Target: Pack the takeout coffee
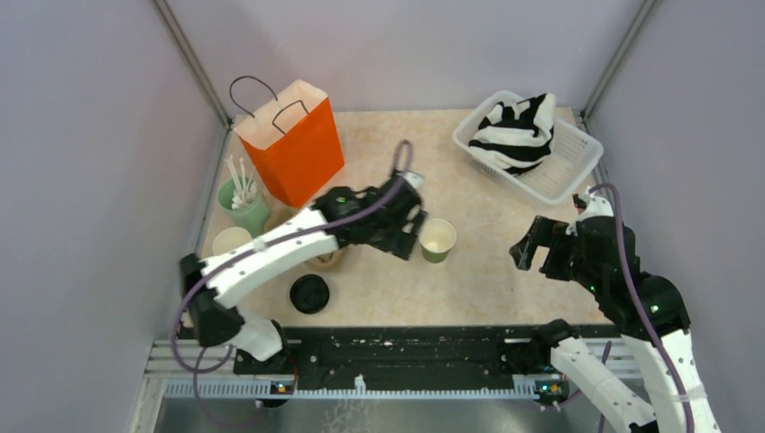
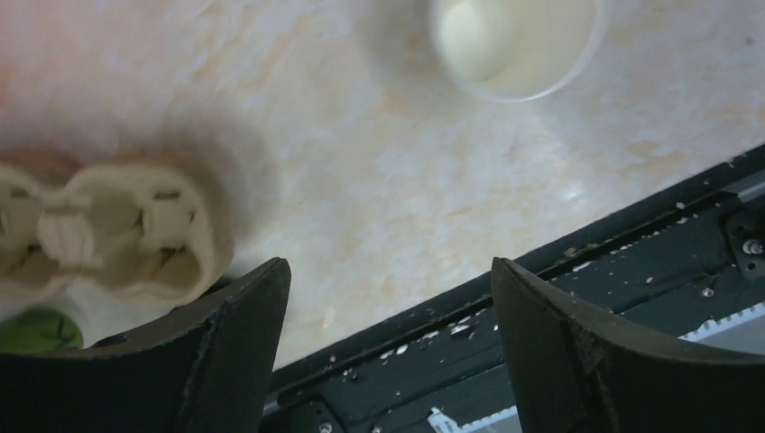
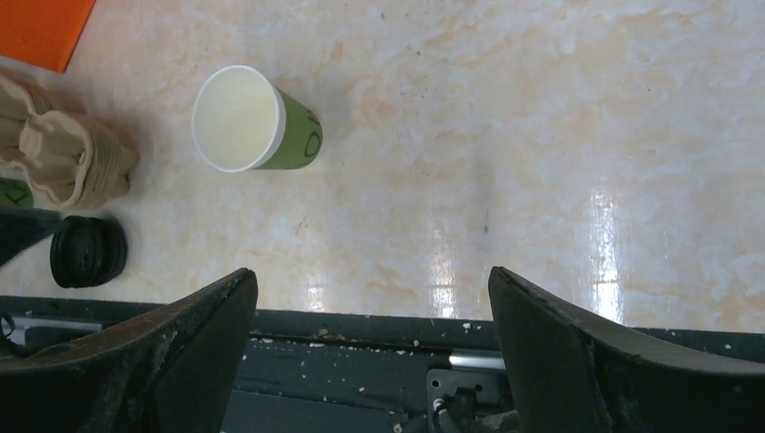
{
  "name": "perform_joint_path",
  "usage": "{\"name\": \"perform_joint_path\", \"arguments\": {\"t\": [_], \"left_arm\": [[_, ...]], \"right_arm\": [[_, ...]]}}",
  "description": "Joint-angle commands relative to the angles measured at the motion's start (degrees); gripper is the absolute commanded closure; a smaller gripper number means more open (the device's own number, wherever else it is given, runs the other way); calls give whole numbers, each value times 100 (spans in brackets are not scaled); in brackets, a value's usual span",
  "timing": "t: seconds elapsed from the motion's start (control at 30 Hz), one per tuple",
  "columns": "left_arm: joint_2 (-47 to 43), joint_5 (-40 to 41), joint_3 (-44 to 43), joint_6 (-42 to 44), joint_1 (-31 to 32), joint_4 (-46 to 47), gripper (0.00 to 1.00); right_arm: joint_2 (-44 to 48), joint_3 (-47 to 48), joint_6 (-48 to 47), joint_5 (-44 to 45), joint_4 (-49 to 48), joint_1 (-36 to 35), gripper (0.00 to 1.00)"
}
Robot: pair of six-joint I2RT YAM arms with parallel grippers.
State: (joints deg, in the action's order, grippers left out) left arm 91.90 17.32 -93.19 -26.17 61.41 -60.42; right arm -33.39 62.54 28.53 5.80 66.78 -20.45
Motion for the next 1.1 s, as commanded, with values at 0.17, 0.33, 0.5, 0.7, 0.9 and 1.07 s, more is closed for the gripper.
{"name": "perform_joint_path", "arguments": {"t": [0.17, 0.33, 0.5, 0.7, 0.9, 1.07], "left_arm": [[-2497, -2022, 2865, -723, -2551, -325, 14], [-2430, -2182, 3461, -387, -3348, -365, 20], [-2397, -2176, 3930, -175, -3852, -209, 39], [-2049, -2487, 4202, 128, -3939, 251, 50], [-1867, -2628, 4345, 287, -3962, 442, 62], [-1578, -2704, 4350, 383, -3963, 408, 69]], "right_arm": [[-43, -398, -76, -459, -603, 23, 1], [-136, -433, -125, -563, -700, 23, 1], [-185, -442, -161, -563, -747, 25, 1], [-218, -524, -148, -782, -861, 23, 1], [-268, -505, -182, -787, -899, 25, 1], [-250, -564, -146, -801, -935, 23, 1]]}}
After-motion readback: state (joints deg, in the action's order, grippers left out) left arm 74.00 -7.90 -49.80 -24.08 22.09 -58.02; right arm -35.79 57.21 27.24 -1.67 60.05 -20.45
